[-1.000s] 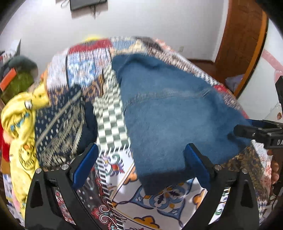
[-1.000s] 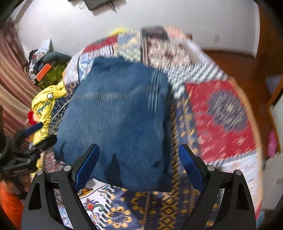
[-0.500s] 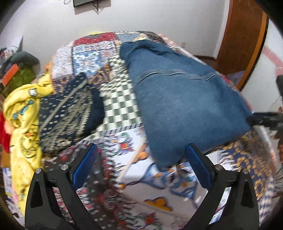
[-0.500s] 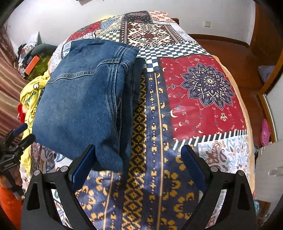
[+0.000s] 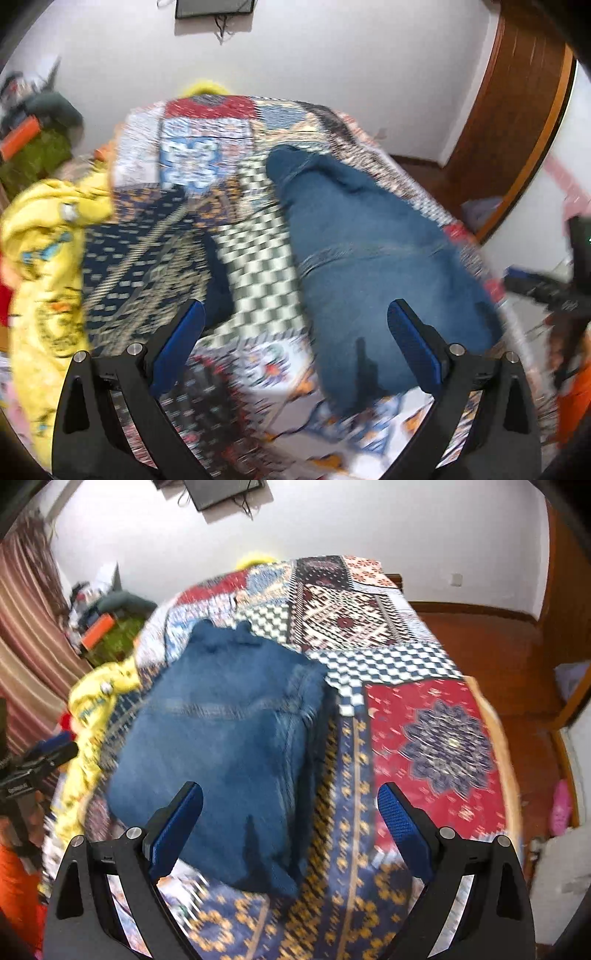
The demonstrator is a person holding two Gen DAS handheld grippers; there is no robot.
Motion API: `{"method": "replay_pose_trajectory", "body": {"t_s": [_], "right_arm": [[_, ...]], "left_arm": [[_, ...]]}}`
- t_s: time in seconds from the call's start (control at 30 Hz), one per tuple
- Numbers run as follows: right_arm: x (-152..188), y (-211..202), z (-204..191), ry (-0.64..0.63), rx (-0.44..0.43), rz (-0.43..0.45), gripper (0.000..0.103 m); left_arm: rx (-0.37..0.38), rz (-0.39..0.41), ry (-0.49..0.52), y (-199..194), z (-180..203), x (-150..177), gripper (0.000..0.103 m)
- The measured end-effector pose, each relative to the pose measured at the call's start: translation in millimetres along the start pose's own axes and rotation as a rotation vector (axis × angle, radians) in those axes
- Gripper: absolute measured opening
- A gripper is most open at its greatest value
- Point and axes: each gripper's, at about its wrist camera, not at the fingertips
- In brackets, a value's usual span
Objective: Fold large clothes
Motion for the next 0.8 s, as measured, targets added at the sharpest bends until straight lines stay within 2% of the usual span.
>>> {"method": "replay_pose_trajectory", "body": {"t_s": [0.13, 0.37, 0.47, 0.57, 0.7, 0.73, 0.77, 0.8], "right_arm": [[-5, 30, 8, 0.092, -0.061, -0.051, 0.095], [-2, 110, 36, 0.216, -0.162, -0.227, 0.095], [-4, 127, 41, 0.247, -0.236, -0.243, 0.095], [-8, 138, 41, 0.268, -0.281, -0.25, 0.096], [-14, 147, 30, 0.252, -0.322, -0.273, 0.096], [-13, 147, 29, 0.247, -0.328, -0.277, 0.095], [-14, 146, 28, 0.244, -0.334, -0.283, 0.092], [-14, 146, 28, 0.242, -0.337, -0.289, 0.09]], "left_arm": [[0.106, -0.073, -0.111, 40, -6, -6, 0.1], [0.267, -0.275, -0.329, 126, -22, 9, 0.1], [0.328, -0.316, -0.399, 148, -25, 14, 0.1], [0.354, -0.351, -0.439, 165, -23, 19, 0.1], [0.369, -0.362, -0.441, 168, -19, 19, 0.1], [0.378, -0.361, -0.448, 168, -19, 20, 0.098], [0.404, -0.369, -0.466, 169, -18, 21, 0.087], [0.423, -0.382, -0.485, 170, -21, 21, 0.085]]}}
Point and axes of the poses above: each gripper's, at about its wrist camera, not at the fingertips, and y roughly the way its jaws point, z to its right, x to its underside, and after that the axes turned 10 degrees about z, right-handed
